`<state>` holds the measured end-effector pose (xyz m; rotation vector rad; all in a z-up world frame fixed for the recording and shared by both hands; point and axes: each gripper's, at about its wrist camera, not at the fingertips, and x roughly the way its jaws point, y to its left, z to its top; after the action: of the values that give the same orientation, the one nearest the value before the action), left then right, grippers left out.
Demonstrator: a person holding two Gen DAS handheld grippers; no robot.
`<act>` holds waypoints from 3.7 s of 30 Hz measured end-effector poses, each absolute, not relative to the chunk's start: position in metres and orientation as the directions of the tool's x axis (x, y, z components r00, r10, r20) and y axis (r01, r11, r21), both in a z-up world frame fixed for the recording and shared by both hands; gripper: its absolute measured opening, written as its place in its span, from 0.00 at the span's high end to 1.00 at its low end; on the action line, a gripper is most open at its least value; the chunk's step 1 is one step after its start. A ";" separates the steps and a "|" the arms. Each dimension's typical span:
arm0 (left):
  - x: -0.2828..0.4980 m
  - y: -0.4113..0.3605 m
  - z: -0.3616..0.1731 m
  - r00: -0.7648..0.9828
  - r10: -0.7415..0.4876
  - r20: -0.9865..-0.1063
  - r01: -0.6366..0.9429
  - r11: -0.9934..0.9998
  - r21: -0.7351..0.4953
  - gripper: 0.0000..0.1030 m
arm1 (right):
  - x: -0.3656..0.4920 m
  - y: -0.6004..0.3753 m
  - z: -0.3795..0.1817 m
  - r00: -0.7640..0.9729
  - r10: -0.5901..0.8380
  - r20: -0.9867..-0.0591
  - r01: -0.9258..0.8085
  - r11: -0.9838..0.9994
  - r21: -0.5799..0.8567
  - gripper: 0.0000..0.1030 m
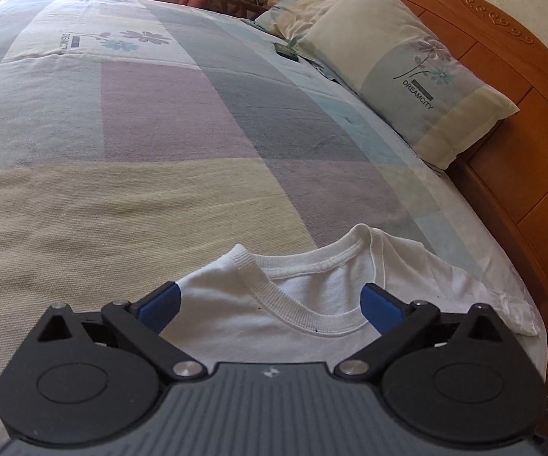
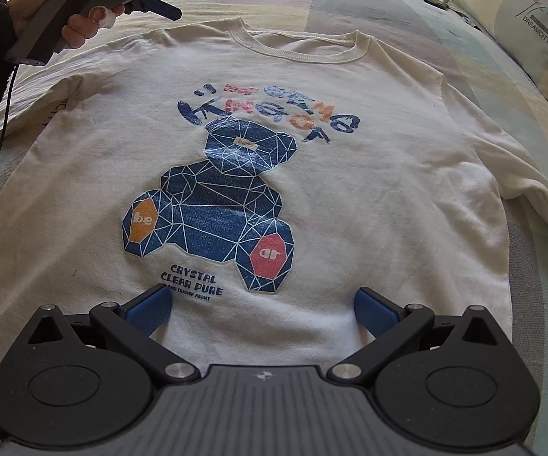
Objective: Fold clothes
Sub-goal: 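Move the left gripper over the collar while the right gripper approaches the sleeve, then move the open right gripper along the sleeve toward its ribbed cuff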
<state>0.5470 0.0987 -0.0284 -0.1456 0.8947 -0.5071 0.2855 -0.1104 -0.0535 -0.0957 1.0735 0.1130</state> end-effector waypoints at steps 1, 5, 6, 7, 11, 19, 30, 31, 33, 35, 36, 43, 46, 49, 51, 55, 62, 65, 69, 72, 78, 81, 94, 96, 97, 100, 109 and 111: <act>0.544 0.097 -0.026 0.520 -0.476 -0.709 0.366 0.875 -0.318 0.02 | 0.286 -0.110 -0.053 0.469 0.045 -0.882 -0.139 0.990 -0.024 0.00; 0.533 0.090 -0.016 0.534 -0.457 -0.711 0.385 0.881 -0.277 0.06 | 0.286 -0.110 -0.053 0.467 0.043 -0.883 -0.136 0.990 -0.024 0.00; 0.530 0.088 -0.013 0.538 -0.452 -0.712 0.389 0.882 -0.266 0.06 | 0.285 -0.109 -0.053 0.471 0.043 -0.881 -0.134 0.991 -0.024 0.00; 0.527 0.087 -0.010 0.541 -0.448 -0.712 0.394 0.883 -0.256 0.05 | 0.284 -0.109 -0.053 0.475 0.043 -0.879 -0.132 0.991 -0.023 0.00; 0.508 0.081 -0.001 0.544 -0.438 -0.716 0.418 0.881 -0.222 0.04 | 0.282 -0.110 -0.053 0.490 0.044 -0.871 -0.127 0.992 -0.021 0.00; 0.415 0.075 -0.007 0.477 -0.425 -0.770 0.447 0.871 -0.204 0.04 | 0.274 -0.113 -0.055 0.539 0.070 -0.839 -0.157 0.987 -0.018 0.00; 0.327 0.033 -0.006 0.520 -0.261 -0.813 0.279 0.952 -0.127 0.04 | 0.270 -0.183 -0.025 0.591 0.128 -0.796 -0.197 0.980 0.011 0.00; 0.324 0.025 -0.005 0.522 -0.250 -0.815 0.269 0.955 -0.121 0.04 | 0.271 -0.201 -0.020 0.607 0.122 -0.785 -0.172 0.985 0.021 0.00; 0.320 0.006 -0.004 0.517 -0.251 -0.818 0.270 0.955 -0.123 0.04 | 0.272 -0.238 -0.011 0.636 0.093 -0.766 -0.110 0.993 0.029 0.00; 0.316 -0.014 -0.004 0.511 -0.255 -0.821 0.273 0.954 -0.126 0.04 | 0.273 -0.283 -0.003 0.662 0.032 -0.749 -0.017 0.999 0.028 0.00; 0.314 -0.026 -0.005 0.504 -0.256 -0.825 0.285 0.951 -0.121 0.04 | 0.273 -0.306 -0.001 0.670 -0.004 -0.743 0.035 0.999 0.026 0.00; 0.291 -0.091 -0.011 0.467 -0.254 -0.847 0.388 0.919 -0.062 0.04 | 0.277 -0.446 -0.008 0.655 -0.163 -0.738 0.322 0.944 0.077 0.00; 0.285 -0.101 -0.015 0.458 -0.235 -0.858 0.399 0.916 -0.038 0.04 | 0.292 -0.481 -0.026 0.635 -0.156 -0.756 0.362 0.925 0.113 0.00; 0.281 -0.100 -0.018 0.453 -0.212 -0.866 0.376 0.926 -0.030 0.04 | 0.308 -0.500 -0.051 0.617 -0.105 -0.780 0.368 0.915 0.167 0.00; 0.280 -0.098 -0.020 0.449 -0.200 -0.871 0.356 0.934 -0.030 0.04 | 0.313 -0.500 -0.060 0.644 -0.135 -0.753 0.357 0.924 0.140 0.00; 0.276 -0.092 -0.025 0.443 -0.173 -0.880 0.321 0.947 -0.024 0.04 | 0.330 -0.499 -0.069 0.649 -0.222 -0.727 0.347 0.937 0.024 0.00; 0.269 -0.082 -0.040 0.410 -0.159 -0.898 0.260 0.964 -0.052 0.04 | 0.340 -0.503 -0.068 0.630 -0.228 -0.742 0.319 0.948 -0.021 0.00; 0.267 -0.082 -0.042 0.409 -0.167 -0.897 0.248 0.966 -0.067 0.04 | 0.338 -0.506 -0.060 0.603 -0.188 -0.776 0.291 0.957 -0.006 0.00; 0.265 -0.086 -0.042 0.409 -0.169 -0.897 0.261 0.963 -0.062 0.04 | 0.328 -0.504 -0.040 0.641 -0.071 -0.765 0.227 0.969 0.101 0.00; 0.264 -0.089 -0.041 0.410 -0.169 -0.896 0.271 0.961 -0.058 0.04 | 0.327 -0.490 -0.031 0.664 -0.045 -0.746 0.186 0.977 0.107 0.00; 0.262 -0.090 -0.041 0.413 -0.164 -0.896 0.274 0.960 -0.049 0.04 | 0.326 -0.436 -0.014 0.741 0.023 -0.672 0.044 0.996 0.082 0.00; 0.261 -0.085 -0.041 0.418 -0.154 -0.895 0.257 0.965 -0.046 0.04 | 0.330 -0.403 -0.008 0.767 0.154 -0.623 -0.087 0.987 0.137 0.00; 0.251 -0.058 -0.042 0.439 -0.150 -0.886 0.203 0.977 -0.065 0.04 | 0.368 -0.347 -0.052 0.650 0.354 -0.672 -0.216 0.934 0.283 0.00; 0.252 -0.056 -0.043 0.441 -0.158 -0.883 0.201 0.977 -0.074 0.04 | 0.355 -0.353 -0.057 0.655 0.349 -0.670 -0.207 0.936 0.284 0.00; 0.253 -0.055 -0.043 0.442 -0.160 -0.882 0.202 0.976 -0.077 0.04 | 0.350 -0.355 -0.058 0.658 0.343 -0.670 -0.205 0.938 0.279 0.00; 0.257 -0.055 -0.041 0.448 -0.170 -0.878 0.209 0.975 -0.082 0.04 | 0.341 -0.362 -0.048 0.650 0.322 -0.689 -0.175 0.945 0.276 0.00; 0.262 -0.054 -0.044 0.449 -0.203 -0.870 0.237 0.966 -0.104 0.04 | 0.312 -0.414 -0.034 0.691 0.149 -0.707 -0.031 0.984 0.177 0.00; 0.263 -0.054 -0.045 0.449 -0.205 -0.869 0.239 0.965 -0.105 0.03 | 0.310 -0.427 -0.047 0.664 0.135 -0.736 0.007 0.983 0.186 0.00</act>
<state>0.2631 -0.0538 -0.0448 0.0344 1.0702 -0.2745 0.3103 -0.4267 -0.0468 0.1788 0.8429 0.0725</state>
